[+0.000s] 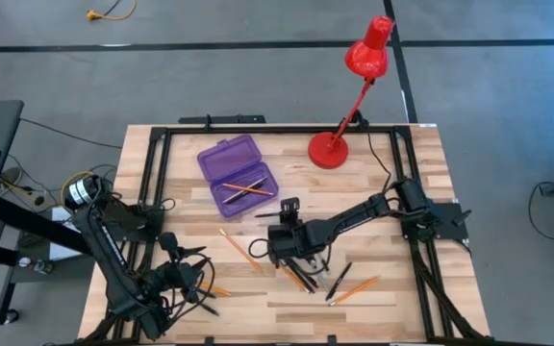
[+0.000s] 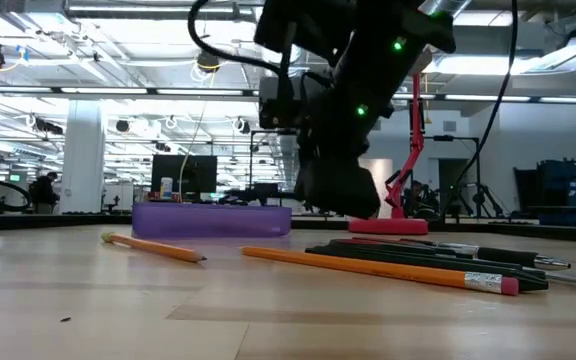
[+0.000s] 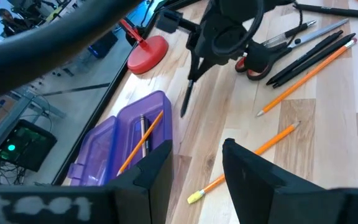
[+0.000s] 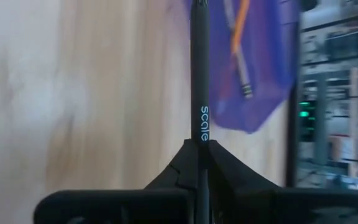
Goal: Pick & place school supplies into a supply box
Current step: Put the black pen into the purple supply box, then put the yellow pencil into the purple supply box
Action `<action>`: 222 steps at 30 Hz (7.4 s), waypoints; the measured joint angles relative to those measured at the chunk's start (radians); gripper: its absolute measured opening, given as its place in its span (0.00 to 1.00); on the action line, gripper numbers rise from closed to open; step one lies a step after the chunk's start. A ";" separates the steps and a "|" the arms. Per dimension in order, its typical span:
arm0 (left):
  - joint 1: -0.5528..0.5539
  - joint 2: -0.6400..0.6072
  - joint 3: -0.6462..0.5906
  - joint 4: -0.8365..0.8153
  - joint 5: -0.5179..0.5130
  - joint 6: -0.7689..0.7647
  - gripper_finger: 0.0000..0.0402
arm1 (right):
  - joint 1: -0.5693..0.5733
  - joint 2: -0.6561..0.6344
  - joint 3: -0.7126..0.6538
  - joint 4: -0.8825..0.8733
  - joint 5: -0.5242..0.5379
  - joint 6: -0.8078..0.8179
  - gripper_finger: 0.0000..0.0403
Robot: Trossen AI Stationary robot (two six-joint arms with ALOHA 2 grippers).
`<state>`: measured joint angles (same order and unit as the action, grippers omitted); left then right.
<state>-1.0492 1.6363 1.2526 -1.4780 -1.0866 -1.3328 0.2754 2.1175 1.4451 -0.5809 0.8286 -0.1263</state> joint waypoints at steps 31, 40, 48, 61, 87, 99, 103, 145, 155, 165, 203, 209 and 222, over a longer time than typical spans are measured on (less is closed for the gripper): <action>0.000 0.000 0.000 -0.030 0.007 -0.017 0.32 | -0.218 -0.003 0.066 -0.059 -0.647 -0.204 0.08; 0.000 0.000 0.000 -0.031 0.016 -0.017 0.32 | -0.283 -0.003 0.066 -0.044 -0.644 -0.221 0.26; 0.000 0.000 0.000 -0.031 0.016 -0.017 0.32 | -0.317 -0.003 0.066 -0.050 -0.648 -0.222 0.28; 0.000 0.000 0.000 -0.030 0.017 -0.026 0.32 | -0.353 -0.003 0.065 -0.073 -0.723 -0.197 0.28; 0.000 0.000 0.000 -0.027 0.018 -0.038 0.32 | -0.389 -0.003 0.065 -0.072 -0.857 -0.162 0.28; 0.000 0.000 0.000 -0.027 0.018 -0.041 0.32 | -0.398 0.027 0.067 -0.057 -0.832 -0.156 0.28; 0.000 0.000 0.000 -0.027 0.019 -0.041 0.32 | -0.403 0.051 0.071 -0.070 -0.836 -0.137 0.28; 0.000 0.000 0.000 -0.031 0.031 -0.049 0.32 | -0.090 0.058 0.059 -0.157 -0.350 0.070 0.06; 0.000 0.000 0.000 -0.031 0.031 -0.049 0.32 | 0.043 0.057 0.061 -0.159 0.028 0.230 0.06; 0.000 0.000 0.000 -0.032 0.024 -0.047 0.32 | 0.018 0.055 0.063 -0.096 0.245 0.097 0.08; 0.000 0.000 0.000 -0.035 0.025 -0.053 0.32 | -0.279 0.051 0.154 0.221 -0.268 -0.405 0.14; 0.000 0.000 0.000 -0.035 0.025 -0.058 0.32 | -0.290 0.051 0.193 0.207 -0.307 -0.398 0.21; 0.000 0.000 0.000 -0.034 0.052 -0.029 0.32 | -0.254 0.023 0.251 0.066 -0.307 -0.378 0.37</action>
<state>-1.0492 1.6363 1.2530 -1.5120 -1.0346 -1.3623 0.0219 2.1403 1.6966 -0.5152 0.5216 -0.5047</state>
